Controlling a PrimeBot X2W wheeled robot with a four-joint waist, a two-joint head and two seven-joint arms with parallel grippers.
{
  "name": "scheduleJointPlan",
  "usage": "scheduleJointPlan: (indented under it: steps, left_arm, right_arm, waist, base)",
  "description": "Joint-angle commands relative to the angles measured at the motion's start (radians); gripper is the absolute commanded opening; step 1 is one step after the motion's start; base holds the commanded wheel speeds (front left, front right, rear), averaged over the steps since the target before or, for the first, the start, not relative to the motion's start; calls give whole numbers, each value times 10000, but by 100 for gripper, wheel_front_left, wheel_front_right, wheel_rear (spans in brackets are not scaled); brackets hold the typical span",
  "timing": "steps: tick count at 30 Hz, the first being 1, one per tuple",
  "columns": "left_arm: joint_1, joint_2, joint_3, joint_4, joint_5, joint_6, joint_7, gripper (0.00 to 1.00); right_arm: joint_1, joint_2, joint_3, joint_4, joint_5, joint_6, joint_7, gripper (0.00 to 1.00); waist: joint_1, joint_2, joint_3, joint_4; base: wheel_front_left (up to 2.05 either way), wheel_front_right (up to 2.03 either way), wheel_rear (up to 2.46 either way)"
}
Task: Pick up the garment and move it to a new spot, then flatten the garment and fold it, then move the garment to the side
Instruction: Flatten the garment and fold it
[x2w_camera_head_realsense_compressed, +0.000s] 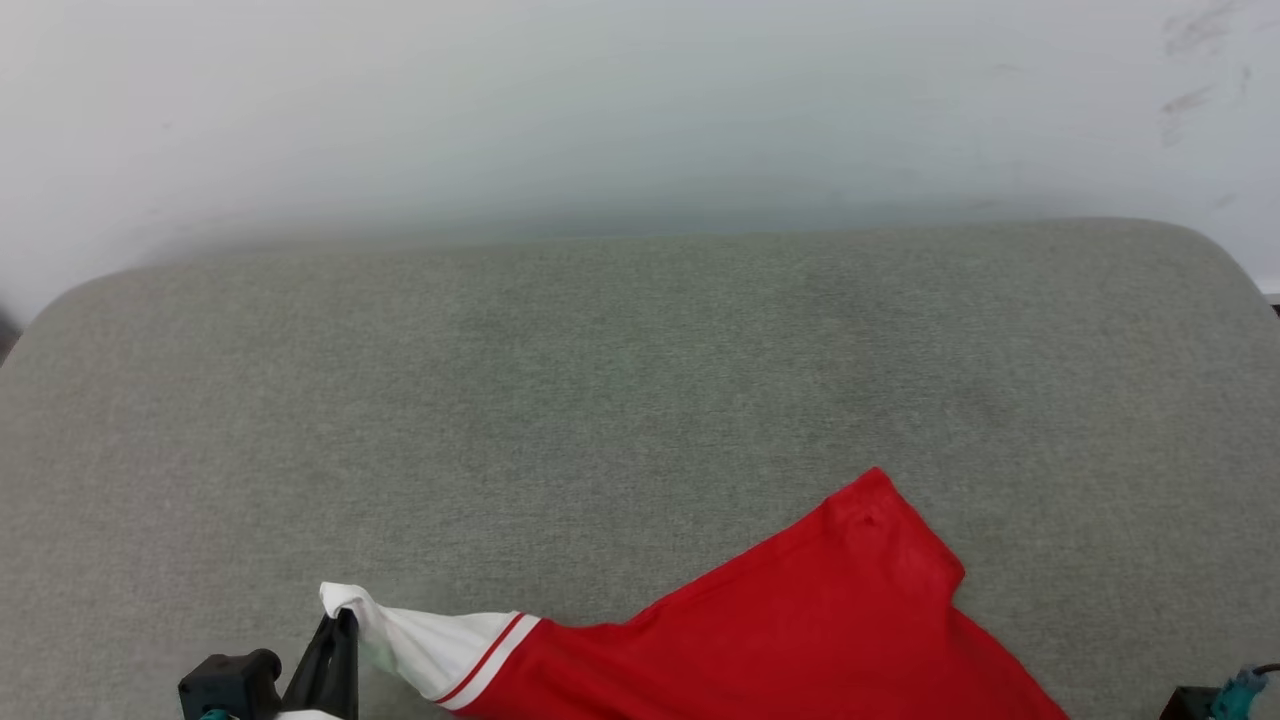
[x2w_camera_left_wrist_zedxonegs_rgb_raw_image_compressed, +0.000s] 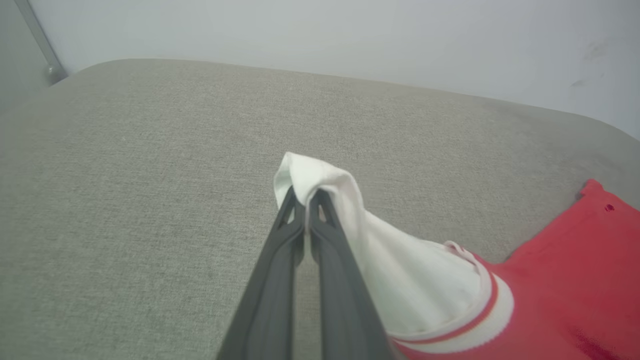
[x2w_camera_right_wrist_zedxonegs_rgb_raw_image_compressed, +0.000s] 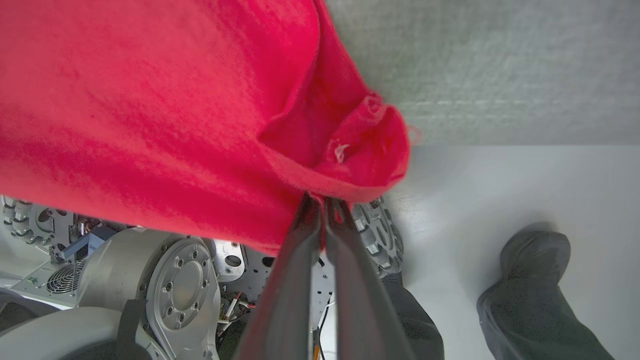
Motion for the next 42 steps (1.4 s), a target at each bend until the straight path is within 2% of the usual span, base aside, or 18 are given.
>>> scheduleJointPlan:
  steps: [1, 2, 3, 7, 10, 14, 17, 18, 19, 22, 26, 29, 34, 40, 41, 42]
  left_arm:
    - [106, -17, -1, -43, -18, 57, 26, 0]
    - [135, -7, -4, -52, -23, 70, 59, 0]
    - [157, 0, -26, -59, -32, 69, 80, 0]
    - [130, 46, -84, -158, -31, 104, 167, 0]
    - [44, 46, -119, -250, -7, 128, 181, 0]
    - [-176, 10, -205, -441, 71, 132, 160, 0]
    - [-399, 3, -296, -630, 132, 140, 168, 0]
    - [-399, 3, -296, -630, 132, 140, 168, 0]
    - [-607, -22, -385, -783, 208, 113, 177, 0]
    - [-998, -78, -587, -988, 311, 14, 179, 0]
    - [-1626, -207, -887, -1067, 449, -129, 129, 0]
    - [-2093, -364, -1128, -961, 541, -285, 34, 0]
    - [-2543, -550, -1362, -670, 527, -453, -154, 0]
    - [-2767, -739, -1439, -223, 398, -542, -408, 0]
    - [-2770, -745, -1439, -161, 385, -544, -425, 0]
    - [-2782, -748, -1446, -107, 381, -553, -446, 0]
  right_arm:
    - [51, 142, -93, -84, -75, -7, -152, 0]
    - [92, 289, -216, -136, -72, -7, -344, 42]
    - [87, 414, -366, -197, -99, -7, -642, 100]
    - [-261, 576, -668, -622, -220, -7, -2198, 100]
    - [-679, 543, -838, -963, -337, -7, -4228, 100]
    - [-1396, 663, -780, -774, -156, -7, -6725, 100]
    - [-2070, 510, -324, -322, 55, -7, -7465, 100]
    - [-2070, 510, -324, -322, 55, -7, -7465, 100]
    - [-2633, 342, 181, -16, 207, -5, -7377, 100]
    - [-3428, -161, 1083, 446, 489, -7, -6257, 100]
    - [-4528, -496, 2018, 975, 840, -7, -4735, 100]
    - [-5218, -431, 2507, 1435, 815, -7, -3918, 100]
    - [-5856, -435, 3153, 2115, 863, -7, -3550, 100]
    - [-5793, -138, 4056, 3851, 1189, -7, -2784, 100]
    - [-5742, -107, 4235, 4022, 1230, -7, -2700, 68]
    - [-5712, -81, 4348, 4176, 1305, -7, -2642, 24]
  waist:
    - [2, 0, -178, -308]
    - [2, 0, -173, -362]
    - [2, 0, -169, -401]
    - [2, 0, -121, -469]
    - [2, 0, -41, -439]
    - [2, 0, 174, -271]
    - [2, 0, 434, -99]
    - [2, 0, 434, -99]
    - [2, 0, 666, 53]
    - [2, 0, 1093, 408]
    - [2, 0, 1637, 909]
    - [2, 0, 1980, 1260]
    - [2, 0, 2290, 1570]
    - [2, 0, 2421, 1720]
    - [2, 0, 2425, 1724]
    - [2, 0, 2418, 1732]
  base:
    - [0, 0, 0]
    - [0, 0, 0]
    - [0, 0, 0]
    - [0, 0, 0]
    - [0, 0, 0]
    - [0, 0, 0]
    - [0, 0, 0]
    - [0, 0, 0]
    - [0, 0, 0]
    - [0, 0, 0]
    - [0, 0, 0]
    - [0, 0, 0]
    - [0, 0, 0]
    - [0, 0, 0]
    - [0, 0, 0]
    - [0, 0, 0]
